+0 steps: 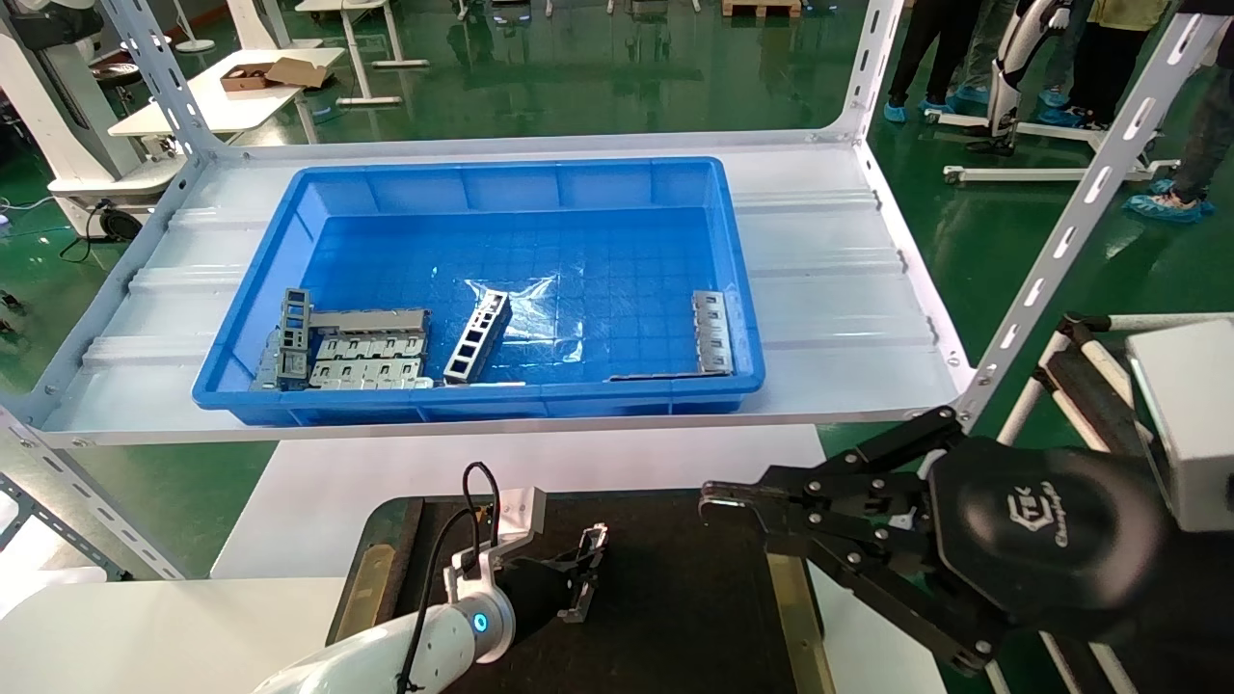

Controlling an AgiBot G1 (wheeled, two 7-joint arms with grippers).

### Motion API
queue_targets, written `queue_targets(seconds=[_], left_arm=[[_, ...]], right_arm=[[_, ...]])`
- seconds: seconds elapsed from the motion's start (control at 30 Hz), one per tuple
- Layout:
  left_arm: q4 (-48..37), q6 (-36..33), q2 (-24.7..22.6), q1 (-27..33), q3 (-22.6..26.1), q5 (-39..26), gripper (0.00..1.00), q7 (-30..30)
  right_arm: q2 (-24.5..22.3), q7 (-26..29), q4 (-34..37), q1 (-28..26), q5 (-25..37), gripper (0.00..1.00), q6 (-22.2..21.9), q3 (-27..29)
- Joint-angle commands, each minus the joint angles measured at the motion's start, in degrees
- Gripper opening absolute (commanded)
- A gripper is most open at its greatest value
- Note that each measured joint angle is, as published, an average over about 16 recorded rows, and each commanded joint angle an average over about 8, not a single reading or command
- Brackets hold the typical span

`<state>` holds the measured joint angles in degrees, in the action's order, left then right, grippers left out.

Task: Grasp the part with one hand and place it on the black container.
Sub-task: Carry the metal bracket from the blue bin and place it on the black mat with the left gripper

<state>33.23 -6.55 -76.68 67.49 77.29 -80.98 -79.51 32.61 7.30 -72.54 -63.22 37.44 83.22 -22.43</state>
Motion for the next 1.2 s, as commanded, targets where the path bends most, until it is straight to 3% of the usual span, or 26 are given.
queue_targets(seconds=[0.03, 0.43, 0.47, 0.5, 0.67, 0.73, 0.77, 0.9, 0.97, 1.2], left_arm=[[0.1, 0.3, 0.0, 0.1, 0.4, -0.1, 0.0, -0.9], [0.1, 3.1, -0.1, -0.5, 2.1, 0.1, 0.0, -5.1], [0.1, 3.3, -0.1, -0.5, 2.2, 0.2, 0.0, -5.4], [0.0, 3.4, -0.1, -0.5, 2.4, 0.2, 0.0, -5.7], [-0.2, 4.1, -0.2, -0.4, 3.2, 0.4, 0.02, -7.0], [-0.4, 4.2, -0.2, -0.4, 3.6, 0.5, 0.16, -7.5], [-0.5, 4.3, -0.2, -0.4, 3.7, 0.6, 0.29, -7.7], [-0.7, 4.4, -0.3, -0.2, 4.5, 0.8, 0.79, -8.6], [-0.7, 4.4, -0.3, -0.1, 4.8, 0.9, 0.97, -9.0], [-0.7, 4.3, -0.2, 0.3, 6.1, 1.2, 1.0, -10.5]], right_arm=[[0.0, 0.0, 0.0, 0.0, 0.0, 0.0, 0.0, 0.0], [0.0, 0.0, 0.0, 0.0, 0.0, 0.0, 0.0, 0.0], [0.0, 0.0, 0.0, 0.0, 0.0, 0.03, 0.0, 0.0], [0.0, 0.0, 0.0, 0.0, 0.0, 0.12, 0.0, 0.0], [0.0, 0.0, 0.0, 0.0, 0.0, 0.75, 0.0, 0.0], [0.0, 0.0, 0.0, 0.0, 0.0, 0.96, 0.0, 0.0], [0.0, 0.0, 0.0, 0.0, 0.0, 1.0, 0.0, 0.0], [0.0, 0.0, 0.0, 0.0, 0.0, 1.0, 0.0, 0.0], [0.0, 0.0, 0.0, 0.0, 0.0, 1.0, 0.0, 0.0], [0.0, 0.0, 0.0, 0.0, 0.0, 1.0, 0.0, 0.0]])
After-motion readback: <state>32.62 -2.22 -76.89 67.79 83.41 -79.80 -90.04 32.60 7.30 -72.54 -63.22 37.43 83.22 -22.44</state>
